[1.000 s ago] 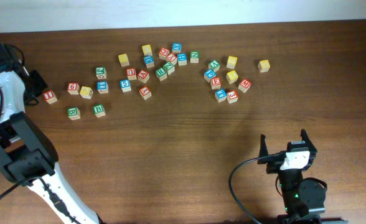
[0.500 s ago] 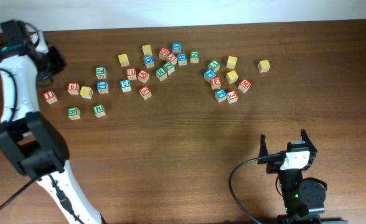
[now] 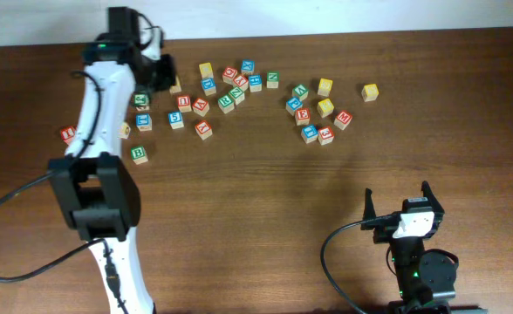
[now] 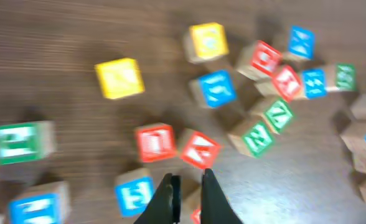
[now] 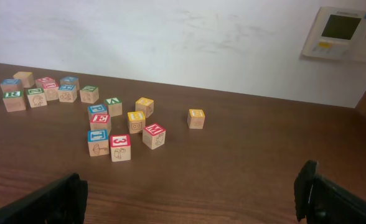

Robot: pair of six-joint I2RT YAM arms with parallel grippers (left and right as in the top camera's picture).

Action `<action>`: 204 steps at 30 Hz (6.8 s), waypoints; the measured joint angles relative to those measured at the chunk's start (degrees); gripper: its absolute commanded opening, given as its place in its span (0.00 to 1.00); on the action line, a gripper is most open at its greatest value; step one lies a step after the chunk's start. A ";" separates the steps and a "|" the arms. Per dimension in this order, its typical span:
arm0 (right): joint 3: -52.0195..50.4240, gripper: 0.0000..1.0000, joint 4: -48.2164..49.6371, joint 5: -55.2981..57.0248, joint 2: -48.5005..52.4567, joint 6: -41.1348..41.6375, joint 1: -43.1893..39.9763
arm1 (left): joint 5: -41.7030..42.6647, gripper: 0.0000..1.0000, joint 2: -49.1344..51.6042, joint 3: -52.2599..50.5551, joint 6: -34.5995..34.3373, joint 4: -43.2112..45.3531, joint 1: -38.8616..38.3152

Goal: Spell out ICRA

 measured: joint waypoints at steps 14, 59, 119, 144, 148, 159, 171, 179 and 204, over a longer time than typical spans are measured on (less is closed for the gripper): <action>0.00 0.98 0.00 -0.02 0.00 -0.02 0.00 | -6.78 0.76 0.00 0.00 0.39 -3.26 -3.96; 0.00 0.98 0.00 0.00 0.00 0.00 0.00 | -18.73 0.99 0.00 0.00 -3.54 -12.81 15.21; 0.00 0.98 0.00 0.00 0.00 0.00 0.00 | -18.49 0.36 10.29 -0.81 -7.02 -2.58 25.51; 0.00 0.98 0.00 0.00 0.00 0.00 0.00 | -15.80 0.19 5.75 -0.81 -6.64 -3.76 25.51; 0.00 0.99 0.00 0.00 0.00 0.00 0.00 | -11.96 0.19 -4.74 -0.81 -6.93 -6.91 25.51; 0.00 0.98 0.00 0.00 0.00 -0.02 0.00 | -6.64 0.14 -27.89 -0.70 -8.44 -30.62 21.84; 0.00 0.98 0.00 0.00 0.00 0.00 0.00 | -10.45 0.13 -31.30 -2.21 -7.02 -41.51 4.00; 0.00 0.98 0.00 0.00 0.00 0.00 0.00 | -11.69 0.13 -31.30 -13.90 -6.84 -36.68 -4.70; 0.00 0.98 -0.02 0.00 0.00 0.00 0.00 | -11.04 0.09 -31.26 -55.49 -13.07 0.94 -11.47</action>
